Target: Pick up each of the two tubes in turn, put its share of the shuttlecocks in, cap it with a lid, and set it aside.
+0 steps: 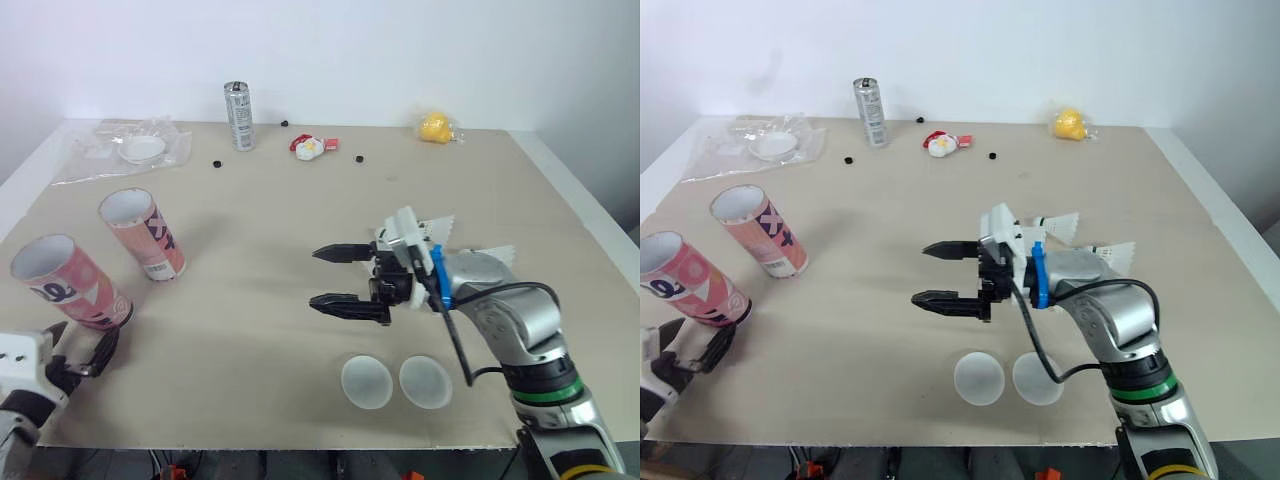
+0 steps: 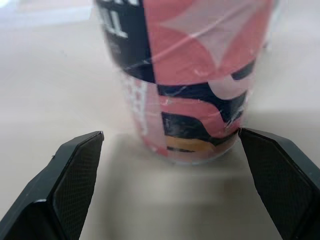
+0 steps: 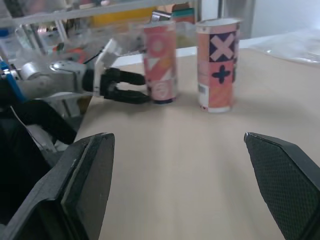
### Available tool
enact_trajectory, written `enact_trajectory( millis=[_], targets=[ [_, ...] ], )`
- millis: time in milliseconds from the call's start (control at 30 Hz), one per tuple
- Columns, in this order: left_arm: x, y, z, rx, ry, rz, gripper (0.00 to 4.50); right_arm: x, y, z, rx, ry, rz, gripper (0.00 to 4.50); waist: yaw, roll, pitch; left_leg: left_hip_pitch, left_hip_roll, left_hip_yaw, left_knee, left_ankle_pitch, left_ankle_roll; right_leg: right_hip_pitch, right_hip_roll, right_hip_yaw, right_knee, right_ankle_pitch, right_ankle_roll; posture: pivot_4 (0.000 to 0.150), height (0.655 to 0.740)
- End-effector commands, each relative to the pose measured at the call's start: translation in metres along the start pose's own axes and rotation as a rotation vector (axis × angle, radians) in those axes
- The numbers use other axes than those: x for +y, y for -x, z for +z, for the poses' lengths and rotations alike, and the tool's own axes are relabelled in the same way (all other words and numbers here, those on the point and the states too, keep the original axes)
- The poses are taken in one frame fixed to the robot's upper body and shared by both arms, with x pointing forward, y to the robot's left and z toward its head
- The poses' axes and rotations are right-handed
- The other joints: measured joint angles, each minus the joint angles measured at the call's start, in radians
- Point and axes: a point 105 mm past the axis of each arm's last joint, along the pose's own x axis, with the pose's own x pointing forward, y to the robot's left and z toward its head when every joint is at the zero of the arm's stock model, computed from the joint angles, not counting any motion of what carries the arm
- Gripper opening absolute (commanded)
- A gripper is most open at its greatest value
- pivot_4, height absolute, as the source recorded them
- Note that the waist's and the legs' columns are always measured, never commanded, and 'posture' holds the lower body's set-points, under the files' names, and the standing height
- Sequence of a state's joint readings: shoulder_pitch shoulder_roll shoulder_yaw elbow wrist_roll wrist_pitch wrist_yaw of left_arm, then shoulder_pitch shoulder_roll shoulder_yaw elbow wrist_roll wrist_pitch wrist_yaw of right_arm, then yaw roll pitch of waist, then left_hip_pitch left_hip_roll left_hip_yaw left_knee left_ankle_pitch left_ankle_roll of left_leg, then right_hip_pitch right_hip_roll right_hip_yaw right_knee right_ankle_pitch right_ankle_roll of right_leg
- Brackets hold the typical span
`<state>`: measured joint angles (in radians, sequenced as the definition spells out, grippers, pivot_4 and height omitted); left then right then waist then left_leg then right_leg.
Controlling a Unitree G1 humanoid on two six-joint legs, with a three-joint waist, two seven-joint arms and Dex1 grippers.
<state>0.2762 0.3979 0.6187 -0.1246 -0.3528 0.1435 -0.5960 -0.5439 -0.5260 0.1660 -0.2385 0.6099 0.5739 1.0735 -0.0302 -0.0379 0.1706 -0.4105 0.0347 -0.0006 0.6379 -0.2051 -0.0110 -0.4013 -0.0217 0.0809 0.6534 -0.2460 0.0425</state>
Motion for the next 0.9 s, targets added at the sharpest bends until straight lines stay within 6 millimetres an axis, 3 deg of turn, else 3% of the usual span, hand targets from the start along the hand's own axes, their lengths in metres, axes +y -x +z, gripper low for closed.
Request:
enact_trajectory(
  millis=[33, 200, 433, 800, 900],
  targets=[
    [-0.001, -0.014, 0.002, -0.052, 0.016, 0.000, 4.50, -0.004, -0.004, 0.006, -0.007, 0.060, 0.011, 4.44, 0.000, 0.000, 0.000, 0.000, 0.000, 0.000, 0.000, 0.000, 0.000, 0.000, 0.000, 0.000, 0.000, 0.001, 0.002, 0.150, 0.7400],
    [-0.004, -0.031, -0.008, -0.056, 0.060, -0.021, 4.50, -0.005, -0.007, 0.004, 0.005, 0.086, 0.024, 4.44, 0.001, 0.001, 0.000, 0.000, 0.000, -0.001, 0.000, 0.000, 0.000, 0.000, 0.001, -0.001, 0.001, 0.002, 0.003, 0.150, 0.7400],
    [0.000, -0.053, -0.005, -0.105, 0.077, -0.013, 4.50, -0.006, -0.008, 0.003, 0.016, 0.109, 0.019, 4.44, 0.003, 0.006, -0.003, 0.003, 0.000, -0.001, 0.000, 0.002, 0.001, 0.000, 0.001, -0.001, 0.006, 0.002, 0.004, 0.150, 0.7400],
    [0.004, -0.052, -0.005, -0.123, 0.085, -0.007, 4.50, -0.008, -0.007, 0.004, 0.013, 0.105, 0.007, 4.44, 0.003, 0.008, -0.004, 0.003, 0.001, -0.001, 0.000, 0.003, 0.001, -0.001, 0.002, -0.001, 0.010, -0.001, 0.000, 0.150, 0.7400],
    [0.003, -0.053, -0.004, -0.126, 0.083, -0.009, 3.53, -0.008, -0.006, 0.004, 0.014, 0.103, 0.005, 4.50, 0.003, 0.008, -0.004, 0.003, 0.001, -0.001, 0.000, 0.003, 0.001, -0.001, 0.002, -0.001, 0.010, -0.001, 0.000, 0.150, 0.7400]
  ],
)
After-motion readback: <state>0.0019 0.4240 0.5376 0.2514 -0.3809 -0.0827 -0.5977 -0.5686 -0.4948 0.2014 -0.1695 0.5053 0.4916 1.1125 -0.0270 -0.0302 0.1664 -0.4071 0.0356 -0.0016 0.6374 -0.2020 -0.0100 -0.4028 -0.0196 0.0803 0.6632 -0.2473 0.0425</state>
